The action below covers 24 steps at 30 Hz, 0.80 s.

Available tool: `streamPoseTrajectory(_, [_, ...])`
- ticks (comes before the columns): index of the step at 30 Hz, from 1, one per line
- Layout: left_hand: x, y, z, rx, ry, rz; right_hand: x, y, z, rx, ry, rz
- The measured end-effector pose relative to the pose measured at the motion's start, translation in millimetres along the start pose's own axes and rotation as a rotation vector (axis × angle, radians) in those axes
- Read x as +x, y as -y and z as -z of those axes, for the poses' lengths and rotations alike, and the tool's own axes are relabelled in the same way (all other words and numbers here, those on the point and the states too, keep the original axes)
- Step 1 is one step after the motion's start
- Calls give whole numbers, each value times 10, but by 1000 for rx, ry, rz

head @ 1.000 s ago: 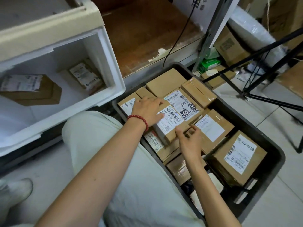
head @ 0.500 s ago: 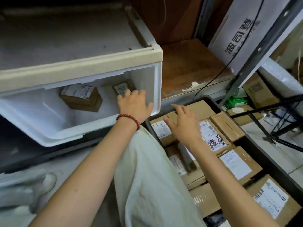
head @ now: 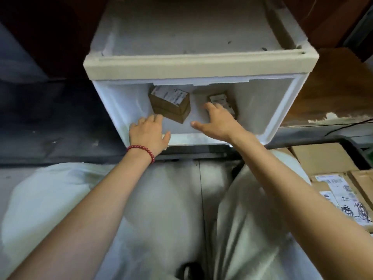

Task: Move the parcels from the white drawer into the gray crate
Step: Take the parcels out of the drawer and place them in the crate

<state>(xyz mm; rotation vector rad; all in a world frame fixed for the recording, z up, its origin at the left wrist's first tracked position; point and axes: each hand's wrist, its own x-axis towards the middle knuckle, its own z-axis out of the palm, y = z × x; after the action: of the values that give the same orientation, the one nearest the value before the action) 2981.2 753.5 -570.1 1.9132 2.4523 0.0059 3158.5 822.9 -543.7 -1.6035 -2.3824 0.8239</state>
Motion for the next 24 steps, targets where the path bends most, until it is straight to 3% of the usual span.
streamPoseTrajectory(5, [291,-61,-200,-39,-6,-29,424,34,-322,-73,128,-45])
streamPoseTrajectory(19, [1546,170,-884,-98,39,37,1586,-401,-807,13,87,-76])
streamPoseTrajectory(24, [1866,257,-1040,-96,1,32,1800,-365,-895,32,44,1])
